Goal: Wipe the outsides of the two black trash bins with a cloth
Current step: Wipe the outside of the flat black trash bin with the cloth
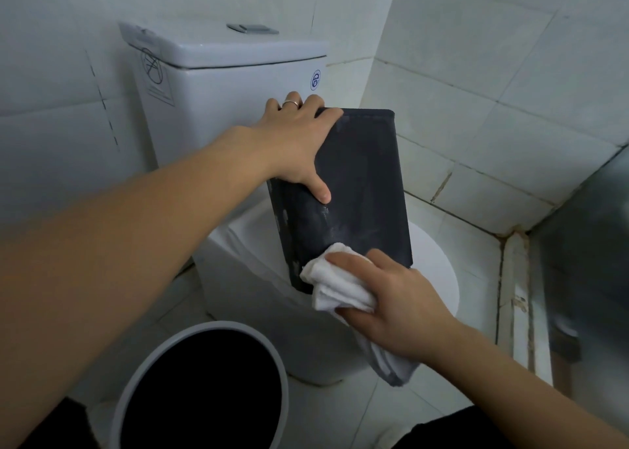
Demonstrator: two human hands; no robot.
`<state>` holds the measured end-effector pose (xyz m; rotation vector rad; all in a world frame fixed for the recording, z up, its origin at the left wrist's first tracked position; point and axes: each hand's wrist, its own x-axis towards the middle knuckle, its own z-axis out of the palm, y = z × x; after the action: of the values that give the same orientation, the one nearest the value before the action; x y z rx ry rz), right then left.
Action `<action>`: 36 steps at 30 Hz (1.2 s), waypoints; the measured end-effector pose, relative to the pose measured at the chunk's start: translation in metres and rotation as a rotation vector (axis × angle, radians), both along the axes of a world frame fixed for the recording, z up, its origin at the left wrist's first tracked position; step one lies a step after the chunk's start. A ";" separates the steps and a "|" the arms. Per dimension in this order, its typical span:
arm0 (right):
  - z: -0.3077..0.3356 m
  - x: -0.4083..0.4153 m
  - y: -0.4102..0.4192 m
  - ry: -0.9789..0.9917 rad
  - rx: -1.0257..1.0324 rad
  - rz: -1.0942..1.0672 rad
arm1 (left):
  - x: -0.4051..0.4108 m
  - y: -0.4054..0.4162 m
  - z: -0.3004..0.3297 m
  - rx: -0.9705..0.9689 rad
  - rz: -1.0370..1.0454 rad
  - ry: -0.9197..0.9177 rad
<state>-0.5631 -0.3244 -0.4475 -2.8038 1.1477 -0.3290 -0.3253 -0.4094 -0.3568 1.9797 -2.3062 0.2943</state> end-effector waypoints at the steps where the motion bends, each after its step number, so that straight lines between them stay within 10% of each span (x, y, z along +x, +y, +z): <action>1: 0.005 0.003 -0.004 -0.016 0.001 -0.004 | -0.001 0.000 0.000 -0.001 0.000 -0.002; 19: 0.016 0.018 -0.022 -0.175 0.045 -0.080 | 0.000 0.001 -0.002 -0.033 0.003 -0.024; 36: -0.009 -0.014 0.017 0.121 0.061 0.029 | 0.001 0.002 0.001 0.003 0.047 0.020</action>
<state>-0.5774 -0.3075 -0.4563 -2.8179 1.1189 -0.1209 -0.3242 -0.4079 -0.3560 2.0305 -2.2524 0.2740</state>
